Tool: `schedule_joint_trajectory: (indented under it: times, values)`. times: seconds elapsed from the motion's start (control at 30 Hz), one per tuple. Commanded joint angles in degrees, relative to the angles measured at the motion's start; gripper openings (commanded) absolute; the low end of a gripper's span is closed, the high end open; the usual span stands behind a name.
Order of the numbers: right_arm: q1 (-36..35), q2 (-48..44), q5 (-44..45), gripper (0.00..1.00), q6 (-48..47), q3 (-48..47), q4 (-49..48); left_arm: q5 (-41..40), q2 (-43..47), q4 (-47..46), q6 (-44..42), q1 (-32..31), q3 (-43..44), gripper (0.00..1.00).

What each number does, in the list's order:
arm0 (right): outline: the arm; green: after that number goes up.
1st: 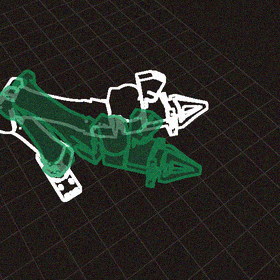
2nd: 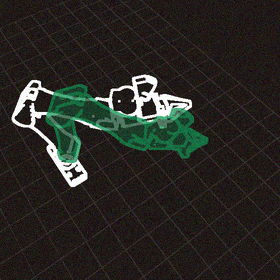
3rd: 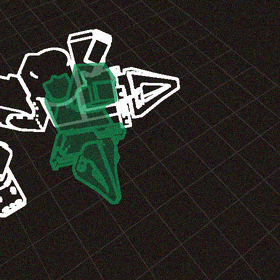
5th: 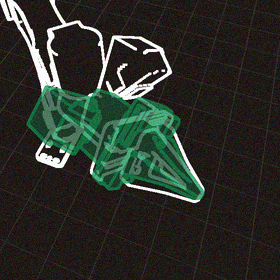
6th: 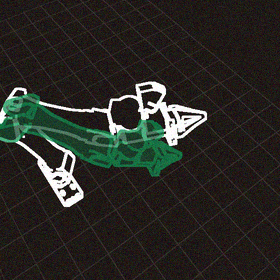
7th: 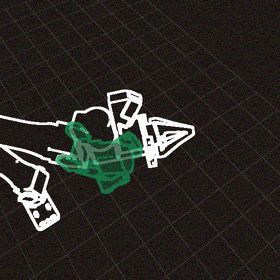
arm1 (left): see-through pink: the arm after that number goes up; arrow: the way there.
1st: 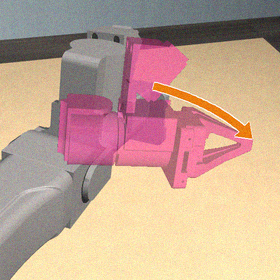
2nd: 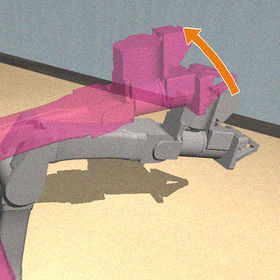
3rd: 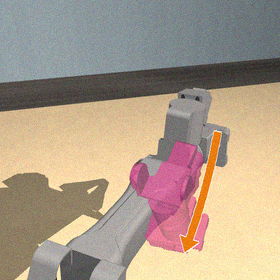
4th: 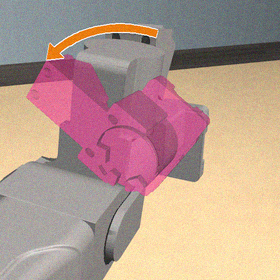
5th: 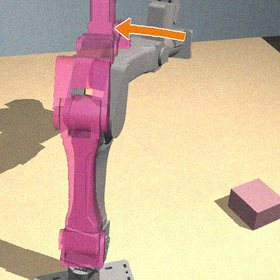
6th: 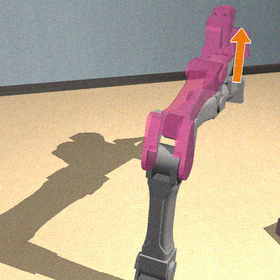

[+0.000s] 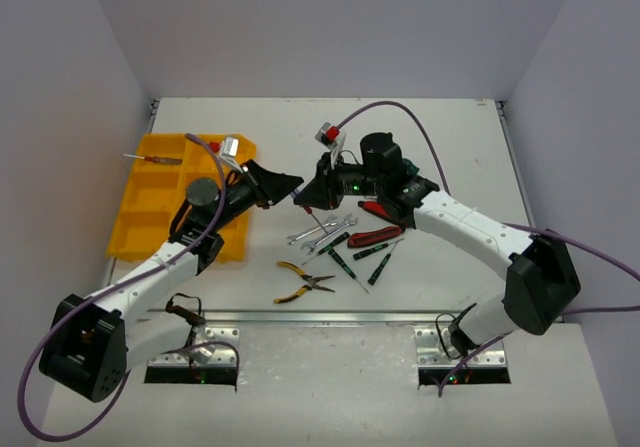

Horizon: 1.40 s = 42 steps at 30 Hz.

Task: Sort the tools into containers

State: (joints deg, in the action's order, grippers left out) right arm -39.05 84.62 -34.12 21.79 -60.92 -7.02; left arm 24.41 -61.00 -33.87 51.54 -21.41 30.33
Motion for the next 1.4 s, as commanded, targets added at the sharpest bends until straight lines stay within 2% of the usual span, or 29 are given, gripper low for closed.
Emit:
schedule_joint_trajectory:
  times: [0.0,0.03,0.07,0.13,0.17,0.23,0.33,0.37,0.43,0.5,0.53,0.57,0.67,0.77,1.0,1.1,1.13,1.27,1.37]
  values:
    - [-0.13,0.67,0.77,0.33,2.32,-2.78,-2.48,-5.37,1.51,3.6,-3.35,-0.72,4.19,0.0]
    - [0.0,0.37,2.35,0.64,2.44,-2.7,-1.2,-8.43,1.55,8.96,-5.07,-0.64,6.85,0.0]
    - [0.21,-0.05,4.15,0.9,2.51,-2.66,0.49,-12.45,1.37,14.96,-6.59,-0.4,9.83,0.0]
    - [1.51,-2.09,10.03,0.97,2.04,-3.06,8.13,-30.67,-1.42,33.77,-7.57,1.72,19.13,0.0]
    - [2.11,-3.09,12.3,0.99,1.89,-2.81,11.24,-37.15,-2.57,39.79,-7.77,3.49,22.23,0.0]
    - [3.47,-7.46,16.35,0.99,1.79,1.28,14.83,-41.26,-4.47,45.3,-7.3,11.58,26.23,0.0]
    - [4.53,-13.97,19.42,0.99,1.7,7.82,15.46,-47.35,-7.6,47.41,-6.61,19.92,31.45,0.0]
    - [4.68,-15.93,20.25,0.99,1.93,9.77,15.5,-52.2,-10.53,48.94,-6.13,22.07,35.12,0.0]
    - [4.68,-17.71,19.85,0.99,2.26,11.74,16.17,-56.05,-16.15,51.23,-6.67,25.64,40.78,0.0]
    - [4.75,-19.05,18.48,0.99,2.58,13.18,17.43,-59.47,-25.85,52.74,-9.07,28.32,49.76,0.0]
    - [4.68,-19.55,17.95,0.99,2.74,13.71,17.65,-60.86,-26.76,53.53,-9.32,29.19,50.56,0.0]
    - [4.69,-20.04,17.38,0.99,2.84,14.65,17.65,-61.85,-31.71,53.96,-10.62,30.14,54.87,0.0]
    - [4.69,-22.57,15.48,0.99,3.34,16.54,16.82,-62.55,-39.11,54.11,-12.8,33.51,62.51,0.0]
    - [4.68,-24.09,14.67,0.99,1.88,18.18,15.7,-65.86,-44.1,55.28,-16.0,33.83,66.37,0.0]
    - [4.77,-23.58,18.13,0.99,-0.26,17.95,17.57,-67.26,-49.72,53.58,-20.93,35.11,68.15,0.0]
    - [4.7,-23.68,17.69,0.99,-0.14,18.67,16.38,-64.71,-50.42,52.94,-21.54,36.2,67.54,0.0]
    - [4.76,-23.47,17.75,0.99,0.0,18.81,16.05,-63.16,-50.33,52.97,-20.9,36.83,66.83,0.01]
    - [4.68,-21.55,19.83,0.99,-1.14,17.94,16.18,-57.86,-49.5,53.71,-19.41,37.27,65.81,0.22]
    - [4.68,-17.36,28.32,0.99,-3.41,14.88,20.62,-54.88,-48.82,54.65,-17.71,37.4,64.12,0.36]
